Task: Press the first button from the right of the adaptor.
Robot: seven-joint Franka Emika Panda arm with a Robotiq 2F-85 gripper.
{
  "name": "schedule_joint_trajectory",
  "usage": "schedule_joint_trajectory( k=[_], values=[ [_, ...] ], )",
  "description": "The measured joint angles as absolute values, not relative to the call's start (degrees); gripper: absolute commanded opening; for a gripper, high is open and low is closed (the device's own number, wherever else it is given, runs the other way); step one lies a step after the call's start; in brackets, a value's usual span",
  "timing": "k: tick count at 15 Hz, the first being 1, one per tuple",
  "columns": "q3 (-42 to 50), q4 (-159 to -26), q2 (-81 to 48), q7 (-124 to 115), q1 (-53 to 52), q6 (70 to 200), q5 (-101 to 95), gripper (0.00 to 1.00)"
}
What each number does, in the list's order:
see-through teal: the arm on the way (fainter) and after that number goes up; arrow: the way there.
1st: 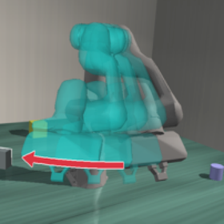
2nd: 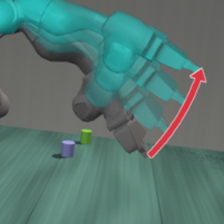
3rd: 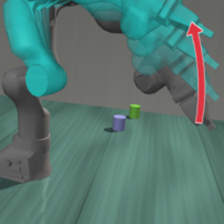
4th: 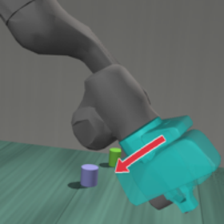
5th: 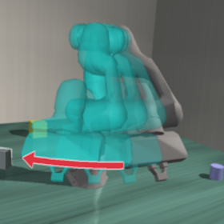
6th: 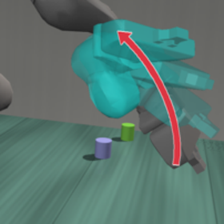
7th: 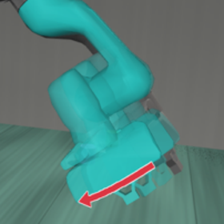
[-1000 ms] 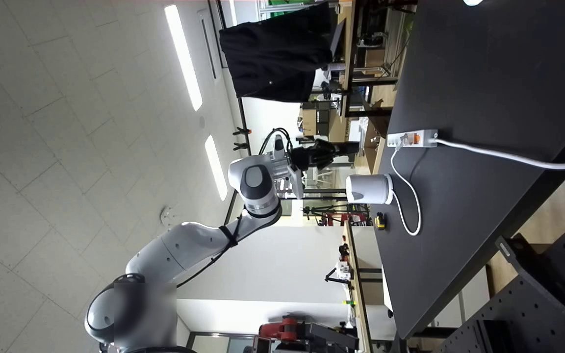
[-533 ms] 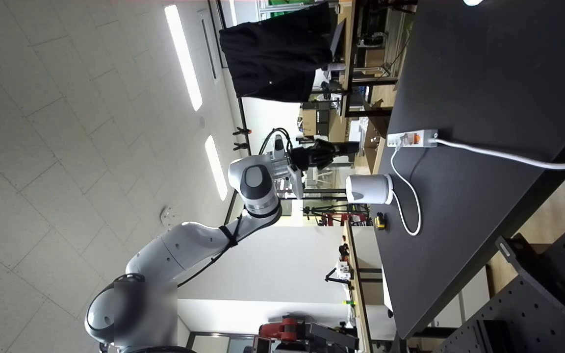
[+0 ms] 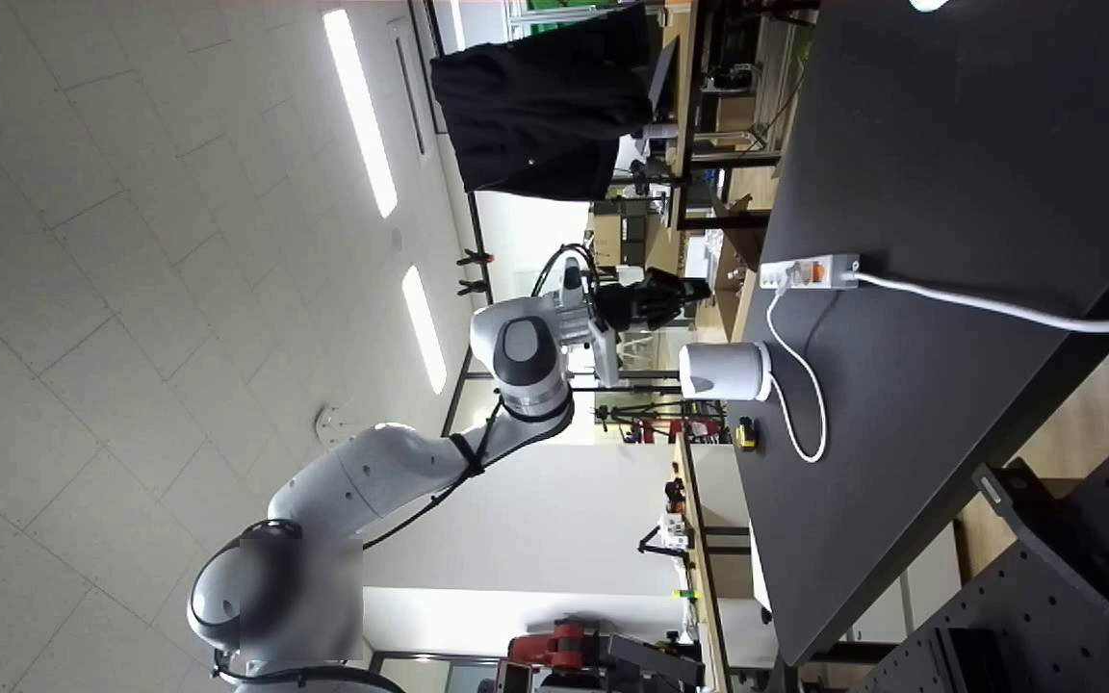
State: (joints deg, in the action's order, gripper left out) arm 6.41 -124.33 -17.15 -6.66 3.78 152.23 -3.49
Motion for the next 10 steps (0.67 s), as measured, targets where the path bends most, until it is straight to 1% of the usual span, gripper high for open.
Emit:
schedule_joint_trajectory(
  k=[10],
  values=[
    [7.3, -119.8, -27.6, -6.8, 4.2, 160.6, 0.4, 0.00]
  ],
)
